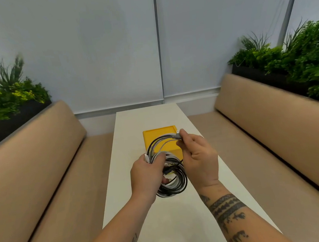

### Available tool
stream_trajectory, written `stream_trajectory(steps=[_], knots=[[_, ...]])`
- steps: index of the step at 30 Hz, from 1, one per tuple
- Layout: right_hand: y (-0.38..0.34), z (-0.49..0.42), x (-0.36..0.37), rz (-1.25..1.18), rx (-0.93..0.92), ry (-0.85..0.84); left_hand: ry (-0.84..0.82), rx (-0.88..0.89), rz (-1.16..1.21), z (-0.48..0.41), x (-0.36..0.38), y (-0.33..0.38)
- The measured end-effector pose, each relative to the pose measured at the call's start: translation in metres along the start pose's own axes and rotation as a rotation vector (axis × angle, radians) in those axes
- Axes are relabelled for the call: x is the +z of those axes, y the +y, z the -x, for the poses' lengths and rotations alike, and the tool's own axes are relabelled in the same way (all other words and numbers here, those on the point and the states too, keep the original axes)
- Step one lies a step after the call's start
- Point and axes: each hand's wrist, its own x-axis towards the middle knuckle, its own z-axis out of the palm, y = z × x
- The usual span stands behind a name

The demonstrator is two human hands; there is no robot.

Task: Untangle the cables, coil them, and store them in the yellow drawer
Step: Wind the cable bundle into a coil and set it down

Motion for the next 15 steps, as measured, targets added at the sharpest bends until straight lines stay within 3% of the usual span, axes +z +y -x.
stream_trajectory(steps=[4, 8, 12, 15], knots=[[0.004, 0.011, 0.002, -0.024, -0.092, 0.063, 0.008, -0.081, 0.073, 0.000, 0.006, -0.006], [0.005, 0.029, 0.008, -0.078, -0.136, -0.023, 0.035, -0.213, 0.137, -0.005, 0.007, -0.016], [0.008, 0.045, 0.012, -0.065, 0.100, -0.086, 0.043, -0.246, 0.161, -0.007, 0.010, -0.019], [0.001, 0.049, 0.011, 0.075, 0.381, -0.294, 0.053, -0.225, 0.135, -0.009, 0.012, -0.017]])
